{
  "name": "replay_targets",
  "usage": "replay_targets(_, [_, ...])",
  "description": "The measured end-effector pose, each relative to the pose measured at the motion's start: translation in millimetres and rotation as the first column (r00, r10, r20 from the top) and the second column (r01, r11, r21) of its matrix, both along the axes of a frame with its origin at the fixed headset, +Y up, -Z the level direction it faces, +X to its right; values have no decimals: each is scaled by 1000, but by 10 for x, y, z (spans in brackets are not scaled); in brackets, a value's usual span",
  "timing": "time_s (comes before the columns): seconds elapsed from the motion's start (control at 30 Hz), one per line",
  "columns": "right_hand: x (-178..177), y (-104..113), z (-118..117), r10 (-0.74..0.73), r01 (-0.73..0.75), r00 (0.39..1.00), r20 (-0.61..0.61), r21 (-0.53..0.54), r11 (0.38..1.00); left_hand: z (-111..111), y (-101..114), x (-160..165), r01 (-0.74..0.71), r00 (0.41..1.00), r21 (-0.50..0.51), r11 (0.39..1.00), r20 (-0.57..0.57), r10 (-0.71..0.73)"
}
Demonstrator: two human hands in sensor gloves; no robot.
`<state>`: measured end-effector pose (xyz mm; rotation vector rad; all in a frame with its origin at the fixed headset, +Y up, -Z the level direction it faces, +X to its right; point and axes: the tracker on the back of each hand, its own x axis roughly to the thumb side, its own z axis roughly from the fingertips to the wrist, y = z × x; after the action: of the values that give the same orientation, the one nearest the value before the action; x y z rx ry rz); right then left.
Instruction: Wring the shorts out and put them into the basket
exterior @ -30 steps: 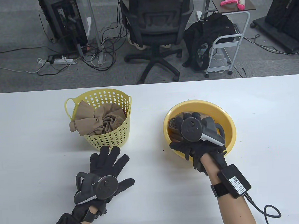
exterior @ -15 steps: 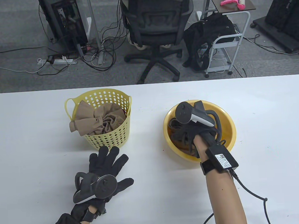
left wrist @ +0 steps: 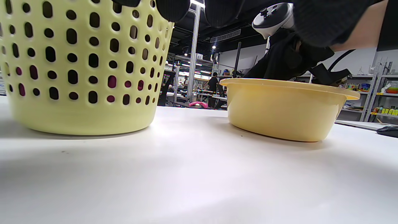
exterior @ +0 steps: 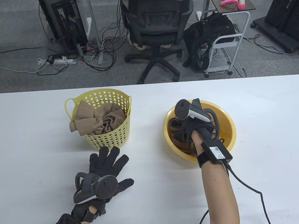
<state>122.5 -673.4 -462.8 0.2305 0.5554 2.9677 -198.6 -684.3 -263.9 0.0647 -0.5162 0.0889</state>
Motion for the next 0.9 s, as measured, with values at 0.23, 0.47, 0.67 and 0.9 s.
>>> replay_targets(0.23, [-25, -30, -34, -7, 7, 1000, 3, 27, 1000, 1, -4, 1, 4, 1000, -5, 1000, -1, -4])
replay_targets(0.47, [-1, 22, -9, -43, 42, 999, 10, 80, 996, -3, 1, -8, 3, 1000, -3, 1000, -6, -3])
replay_targets(0.67, [41, 172, 96, -87, 87, 996, -4, 134, 987, -5, -1, -9, 4, 1000, -11, 1000, -8, -4])
replay_targets(0.9, [102, 457, 292, -177, 182, 983, -41, 225, 957, -4, -4, -7, 9, 1000, -18, 1000, -8, -9])
